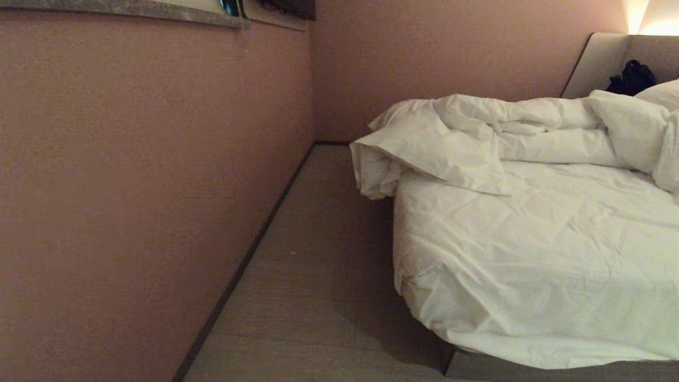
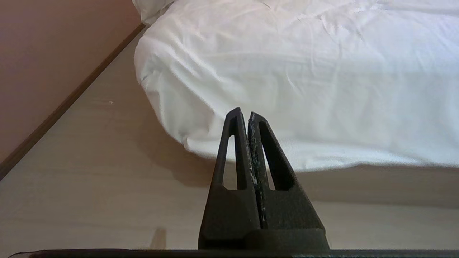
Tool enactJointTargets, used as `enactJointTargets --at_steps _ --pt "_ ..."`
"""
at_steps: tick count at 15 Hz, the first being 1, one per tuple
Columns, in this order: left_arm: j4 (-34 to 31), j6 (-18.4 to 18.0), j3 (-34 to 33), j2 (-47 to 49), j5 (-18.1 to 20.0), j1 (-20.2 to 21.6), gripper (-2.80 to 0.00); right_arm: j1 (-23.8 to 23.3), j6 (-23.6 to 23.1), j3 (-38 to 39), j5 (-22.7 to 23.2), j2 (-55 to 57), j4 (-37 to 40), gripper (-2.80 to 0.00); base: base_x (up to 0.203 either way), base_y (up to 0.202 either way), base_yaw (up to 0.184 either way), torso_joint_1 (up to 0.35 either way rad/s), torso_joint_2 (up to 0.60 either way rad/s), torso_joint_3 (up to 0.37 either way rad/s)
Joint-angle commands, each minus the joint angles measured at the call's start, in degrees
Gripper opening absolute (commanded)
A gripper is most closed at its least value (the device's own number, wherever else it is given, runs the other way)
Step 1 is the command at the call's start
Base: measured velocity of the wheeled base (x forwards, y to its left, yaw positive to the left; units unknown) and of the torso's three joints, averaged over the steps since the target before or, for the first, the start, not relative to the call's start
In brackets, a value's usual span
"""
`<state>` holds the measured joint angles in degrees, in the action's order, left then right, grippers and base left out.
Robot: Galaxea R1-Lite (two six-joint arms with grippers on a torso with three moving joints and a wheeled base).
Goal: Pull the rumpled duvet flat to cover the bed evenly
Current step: Hold the folded corner of the quilt
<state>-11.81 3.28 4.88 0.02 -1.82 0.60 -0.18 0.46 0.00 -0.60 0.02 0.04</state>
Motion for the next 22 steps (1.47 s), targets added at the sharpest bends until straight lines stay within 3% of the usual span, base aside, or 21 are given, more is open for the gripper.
enactJointTargets --at_steps 1,9,22 --pt "-0.05 0.02 -0.09 -0.02 -0.03 0.02 -2.80 0.01 0.06 0.00 -0.02 -0.02 0.05 -2.80 0.195 0.000 0.000 0.000 0.00 0.006" --pt "-0.05 -0.12 -0.13 -0.02 -0.03 0.02 -2.80 0.01 -0.02 0.00 -0.02 -0.02 -0.04 -2.80 0.183 0.000 0.001 0.002 0.00 0.002" --pt "-0.05 -0.20 -0.13 -0.02 -0.12 0.02 -2.80 0.01 -0.11 0.00 -0.02 -0.02 0.05 -2.80 0.001 -0.015 0.001 0.001 0.00 0.000"
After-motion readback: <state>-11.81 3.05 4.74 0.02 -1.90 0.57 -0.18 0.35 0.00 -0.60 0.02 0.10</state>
